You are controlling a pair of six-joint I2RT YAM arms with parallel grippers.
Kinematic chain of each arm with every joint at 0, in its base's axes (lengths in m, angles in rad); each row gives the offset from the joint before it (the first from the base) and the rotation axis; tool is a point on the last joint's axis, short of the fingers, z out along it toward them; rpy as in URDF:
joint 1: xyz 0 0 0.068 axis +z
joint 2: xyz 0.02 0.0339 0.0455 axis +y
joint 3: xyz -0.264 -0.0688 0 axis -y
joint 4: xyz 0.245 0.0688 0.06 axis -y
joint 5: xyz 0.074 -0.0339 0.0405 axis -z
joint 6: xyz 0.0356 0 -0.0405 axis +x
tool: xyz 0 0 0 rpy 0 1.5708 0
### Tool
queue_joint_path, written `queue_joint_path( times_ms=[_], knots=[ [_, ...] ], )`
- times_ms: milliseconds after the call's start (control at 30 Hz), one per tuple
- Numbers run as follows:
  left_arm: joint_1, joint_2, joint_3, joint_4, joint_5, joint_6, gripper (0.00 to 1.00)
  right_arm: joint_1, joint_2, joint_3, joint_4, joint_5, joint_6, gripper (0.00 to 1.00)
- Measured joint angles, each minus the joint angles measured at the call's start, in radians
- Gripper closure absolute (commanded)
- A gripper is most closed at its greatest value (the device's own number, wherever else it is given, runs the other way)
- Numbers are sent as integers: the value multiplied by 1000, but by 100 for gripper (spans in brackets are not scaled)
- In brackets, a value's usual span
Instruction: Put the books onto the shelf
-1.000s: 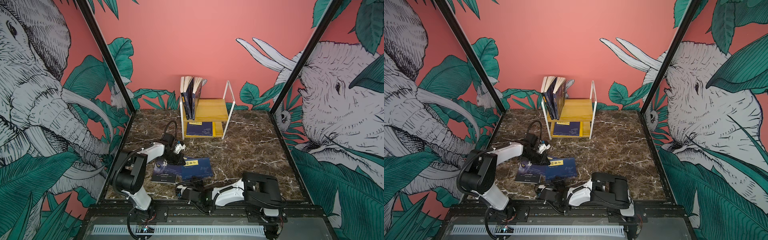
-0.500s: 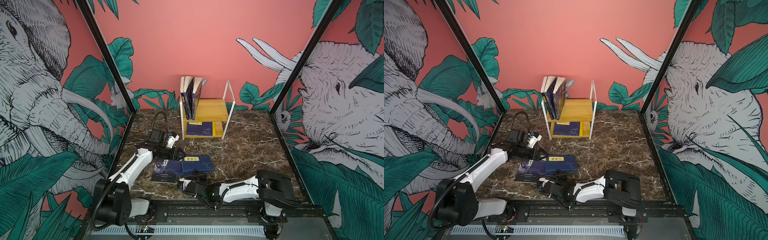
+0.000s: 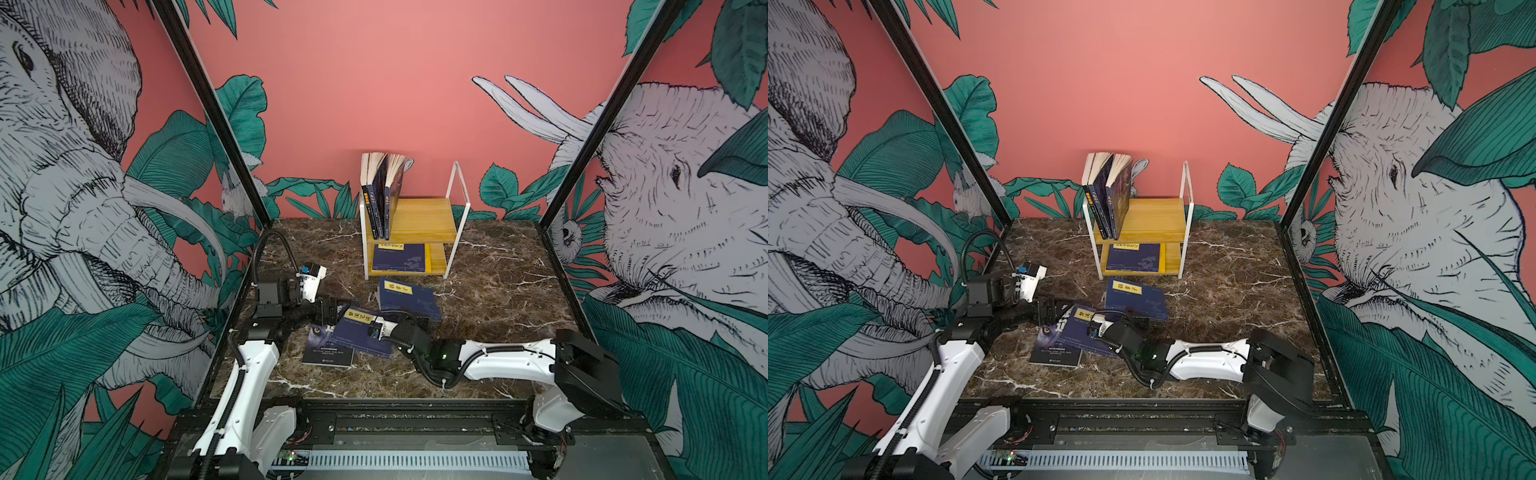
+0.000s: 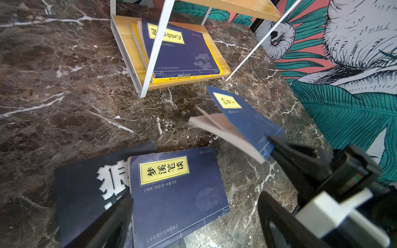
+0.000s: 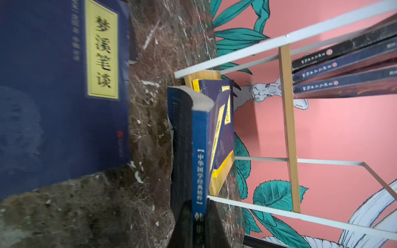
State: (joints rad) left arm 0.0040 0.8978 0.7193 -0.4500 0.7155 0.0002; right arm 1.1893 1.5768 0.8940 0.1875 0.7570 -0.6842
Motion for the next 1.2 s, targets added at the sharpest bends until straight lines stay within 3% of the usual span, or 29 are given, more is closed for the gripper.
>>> queue_joint_path(
  times_ms=[100, 300, 567, 833, 1200],
  knots=[
    [29, -27, -11, 9, 17, 10, 1, -48, -15, 47, -29, -39, -26, 100],
    [54, -70, -36, 15, 75, 51, 1, -126, -9, 153, -69, -108, -89, 100],
    [55, -89, -36, 14, 76, 116, 1, -172, 172, 279, 0, -121, -227, 100],
    [53, -90, -36, 13, 68, 136, 1, -216, 321, 333, 78, -121, -355, 100],
    [53, -81, -39, 14, 65, 140, 1, -252, 325, 338, 159, -119, -436, 100]
  ],
)
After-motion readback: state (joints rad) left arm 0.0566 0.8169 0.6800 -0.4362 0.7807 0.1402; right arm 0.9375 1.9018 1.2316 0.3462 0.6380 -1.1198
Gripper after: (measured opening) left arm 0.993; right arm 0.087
